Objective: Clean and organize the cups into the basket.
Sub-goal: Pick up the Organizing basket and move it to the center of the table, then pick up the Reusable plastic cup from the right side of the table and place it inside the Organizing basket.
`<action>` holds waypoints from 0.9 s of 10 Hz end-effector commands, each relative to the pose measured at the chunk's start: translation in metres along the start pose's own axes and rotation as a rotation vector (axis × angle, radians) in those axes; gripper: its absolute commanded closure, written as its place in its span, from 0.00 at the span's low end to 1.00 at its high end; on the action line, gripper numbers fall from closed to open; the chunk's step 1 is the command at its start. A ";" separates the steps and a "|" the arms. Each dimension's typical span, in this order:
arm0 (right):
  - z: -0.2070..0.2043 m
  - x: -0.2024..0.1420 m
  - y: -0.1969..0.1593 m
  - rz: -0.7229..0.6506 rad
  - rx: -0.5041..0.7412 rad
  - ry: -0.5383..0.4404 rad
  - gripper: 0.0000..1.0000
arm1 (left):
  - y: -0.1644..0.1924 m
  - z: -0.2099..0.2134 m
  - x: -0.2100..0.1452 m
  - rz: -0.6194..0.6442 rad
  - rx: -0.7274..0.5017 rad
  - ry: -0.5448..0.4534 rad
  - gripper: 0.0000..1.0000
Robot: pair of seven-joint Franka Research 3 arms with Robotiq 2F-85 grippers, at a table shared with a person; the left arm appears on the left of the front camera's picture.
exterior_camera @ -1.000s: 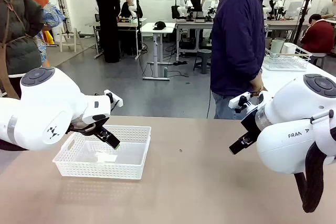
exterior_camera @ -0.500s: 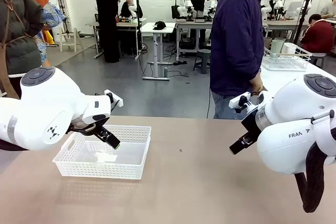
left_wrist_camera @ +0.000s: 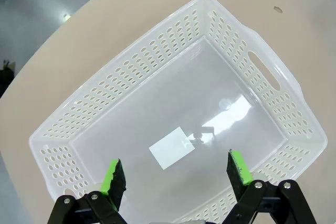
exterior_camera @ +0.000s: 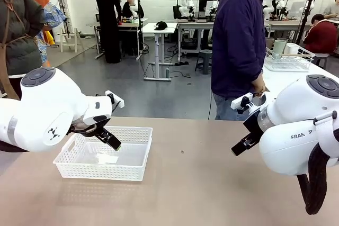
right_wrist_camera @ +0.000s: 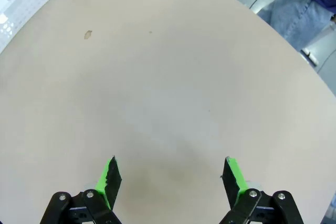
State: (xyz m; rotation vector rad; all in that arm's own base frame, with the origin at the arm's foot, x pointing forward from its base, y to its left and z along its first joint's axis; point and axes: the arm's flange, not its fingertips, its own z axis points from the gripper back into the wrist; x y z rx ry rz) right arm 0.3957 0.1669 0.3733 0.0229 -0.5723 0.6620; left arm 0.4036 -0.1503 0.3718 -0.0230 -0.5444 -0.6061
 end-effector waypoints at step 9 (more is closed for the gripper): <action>0.036 -0.014 0.015 -0.023 -0.109 -0.013 0.00 | 0.003 0.021 0.003 -0.027 0.028 0.033 0.00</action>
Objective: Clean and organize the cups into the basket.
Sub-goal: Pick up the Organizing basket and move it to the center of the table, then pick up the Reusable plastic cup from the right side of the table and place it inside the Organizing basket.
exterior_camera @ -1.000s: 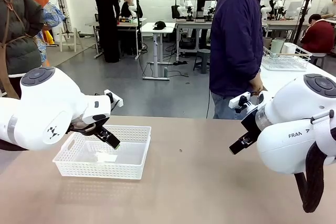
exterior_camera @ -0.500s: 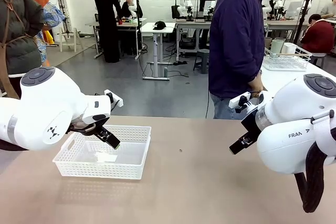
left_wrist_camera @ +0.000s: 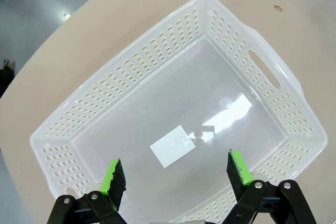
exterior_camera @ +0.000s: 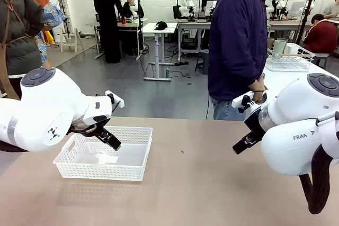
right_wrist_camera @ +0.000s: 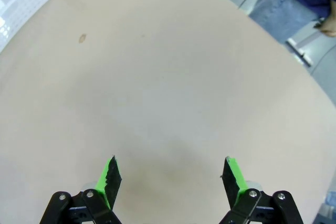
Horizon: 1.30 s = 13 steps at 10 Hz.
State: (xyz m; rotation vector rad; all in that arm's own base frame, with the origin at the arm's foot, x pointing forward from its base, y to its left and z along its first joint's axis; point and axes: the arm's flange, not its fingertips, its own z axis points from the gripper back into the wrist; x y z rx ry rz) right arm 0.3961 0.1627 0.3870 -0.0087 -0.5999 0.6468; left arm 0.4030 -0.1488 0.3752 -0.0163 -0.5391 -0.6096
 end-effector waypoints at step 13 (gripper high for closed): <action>0.146 0.017 0.096 0.106 -0.135 0.041 0.00 | 0.001 0.140 0.013 -0.085 0.032 -0.046 0.00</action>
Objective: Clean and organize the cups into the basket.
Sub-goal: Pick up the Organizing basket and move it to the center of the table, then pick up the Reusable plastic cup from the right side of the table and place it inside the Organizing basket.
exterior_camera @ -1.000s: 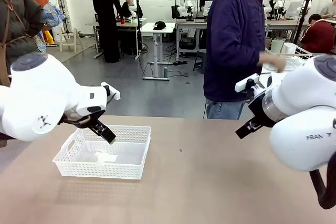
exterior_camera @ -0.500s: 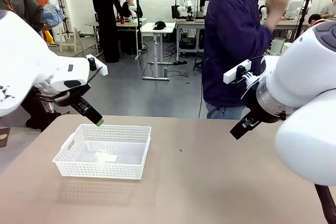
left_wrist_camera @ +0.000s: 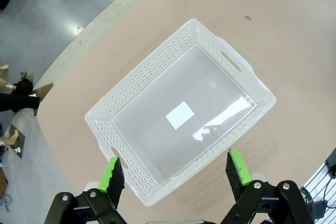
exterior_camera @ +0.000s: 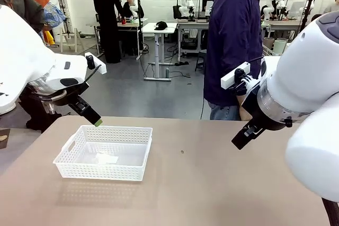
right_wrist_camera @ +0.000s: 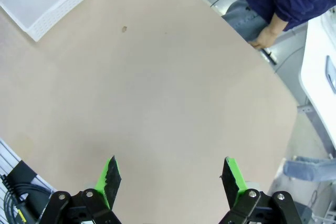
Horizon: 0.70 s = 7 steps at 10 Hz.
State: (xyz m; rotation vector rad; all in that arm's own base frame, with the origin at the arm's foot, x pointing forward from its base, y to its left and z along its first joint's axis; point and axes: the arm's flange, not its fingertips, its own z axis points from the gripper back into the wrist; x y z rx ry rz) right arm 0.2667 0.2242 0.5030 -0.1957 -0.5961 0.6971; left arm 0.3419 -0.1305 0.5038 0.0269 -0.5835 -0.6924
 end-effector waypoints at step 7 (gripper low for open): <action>0.006 -0.026 -0.035 -0.288 0.417 -0.130 0.00 | 0.021 0.011 -0.005 0.124 -0.223 -0.086 0.00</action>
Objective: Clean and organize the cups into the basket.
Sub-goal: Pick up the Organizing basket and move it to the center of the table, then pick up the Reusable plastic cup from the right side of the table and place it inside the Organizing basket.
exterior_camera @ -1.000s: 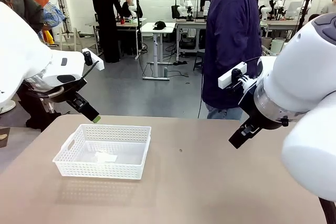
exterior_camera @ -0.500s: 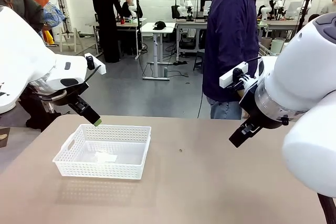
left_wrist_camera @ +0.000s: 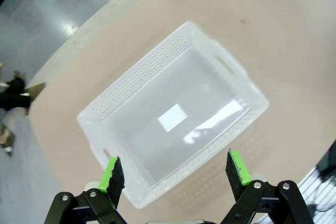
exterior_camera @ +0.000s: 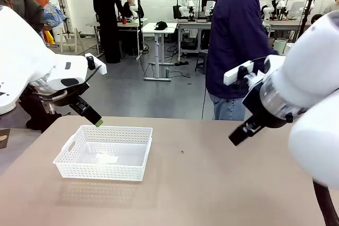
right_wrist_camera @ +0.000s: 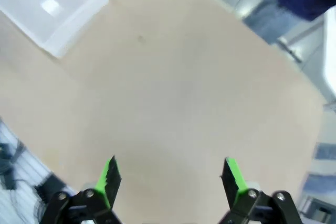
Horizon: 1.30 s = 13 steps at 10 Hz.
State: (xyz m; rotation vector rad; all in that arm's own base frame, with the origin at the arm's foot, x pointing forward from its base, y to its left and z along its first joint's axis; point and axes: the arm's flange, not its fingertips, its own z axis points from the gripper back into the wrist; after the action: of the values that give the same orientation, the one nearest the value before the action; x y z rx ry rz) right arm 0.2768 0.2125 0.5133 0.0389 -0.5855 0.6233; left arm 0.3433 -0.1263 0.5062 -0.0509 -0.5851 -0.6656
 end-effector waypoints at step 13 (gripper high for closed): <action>0.002 -0.198 -0.263 -0.809 0.975 -0.204 0.00 | 0.232 -0.007 -0.115 0.885 -1.055 -0.238 0.00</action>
State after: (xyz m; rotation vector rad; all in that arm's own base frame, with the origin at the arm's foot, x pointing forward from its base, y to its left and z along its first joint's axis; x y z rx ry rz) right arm 0.2934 -0.1007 0.4558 1.1592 -0.3457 0.0305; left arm 0.4103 0.1151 0.4702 -1.2998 -0.2931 -0.0318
